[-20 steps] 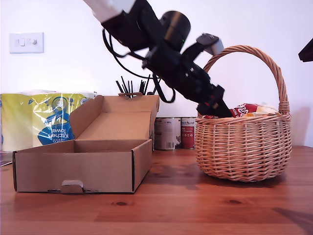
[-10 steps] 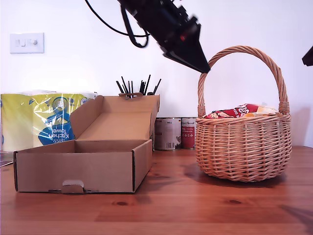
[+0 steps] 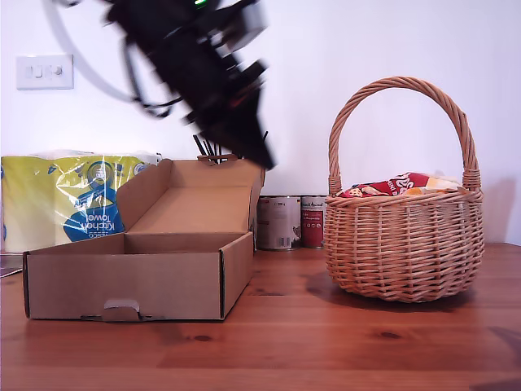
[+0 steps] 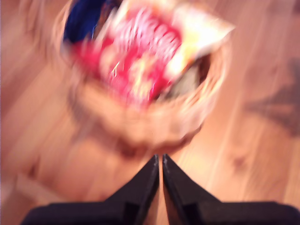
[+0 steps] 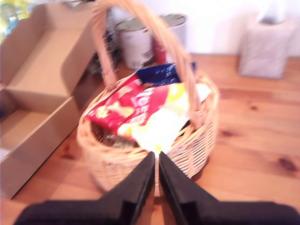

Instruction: Move the bags of Easter eggs from the cardboard box on the left into the woven basket on the right side.

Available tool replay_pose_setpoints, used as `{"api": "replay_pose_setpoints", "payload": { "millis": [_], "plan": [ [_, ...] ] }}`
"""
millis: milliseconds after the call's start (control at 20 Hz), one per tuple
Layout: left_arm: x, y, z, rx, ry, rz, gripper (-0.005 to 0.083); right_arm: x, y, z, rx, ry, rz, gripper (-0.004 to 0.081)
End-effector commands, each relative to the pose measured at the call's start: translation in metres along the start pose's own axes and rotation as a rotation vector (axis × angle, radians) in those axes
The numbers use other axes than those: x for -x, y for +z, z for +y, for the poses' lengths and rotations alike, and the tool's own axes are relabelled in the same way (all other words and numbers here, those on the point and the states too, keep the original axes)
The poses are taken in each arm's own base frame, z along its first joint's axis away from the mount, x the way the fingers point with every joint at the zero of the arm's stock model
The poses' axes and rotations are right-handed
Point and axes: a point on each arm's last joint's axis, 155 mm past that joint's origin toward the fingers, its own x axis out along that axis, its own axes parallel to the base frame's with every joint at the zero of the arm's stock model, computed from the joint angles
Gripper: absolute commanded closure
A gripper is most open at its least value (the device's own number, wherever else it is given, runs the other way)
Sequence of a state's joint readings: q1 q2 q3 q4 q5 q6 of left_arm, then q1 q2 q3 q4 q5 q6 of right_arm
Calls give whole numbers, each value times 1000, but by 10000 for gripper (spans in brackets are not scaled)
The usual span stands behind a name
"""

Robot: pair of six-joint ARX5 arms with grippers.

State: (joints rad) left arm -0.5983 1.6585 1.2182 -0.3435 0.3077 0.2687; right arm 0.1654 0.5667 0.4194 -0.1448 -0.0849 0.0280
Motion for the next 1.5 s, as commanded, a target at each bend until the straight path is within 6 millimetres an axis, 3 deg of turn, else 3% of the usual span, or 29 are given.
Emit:
{"api": "replay_pose_setpoints", "payload": {
  "millis": [0,200,400,600,900,1150,1450],
  "plan": [
    [19,-2,6,42,47,-75,794,2,15,-2,-8,-15,-46,783],
    [64,-23,36,162,204,-205,794,5,29,-4,-23,-27,-104,783],
    [109,-43,53,205,329,-316,794,13,33,-3,-14,-25,-124,783],
    [145,-55,50,217,385,-393,794,29,39,5,19,4,-162,783],
    [198,-54,28,197,423,-494,794,53,36,20,44,59,-182,782],
    [215,-63,14,198,430,-496,794,63,43,27,33,89,-226,782],
    [214,-71,11,208,424,-471,794,58,18,25,30,84,-126,782]
  ]
}}
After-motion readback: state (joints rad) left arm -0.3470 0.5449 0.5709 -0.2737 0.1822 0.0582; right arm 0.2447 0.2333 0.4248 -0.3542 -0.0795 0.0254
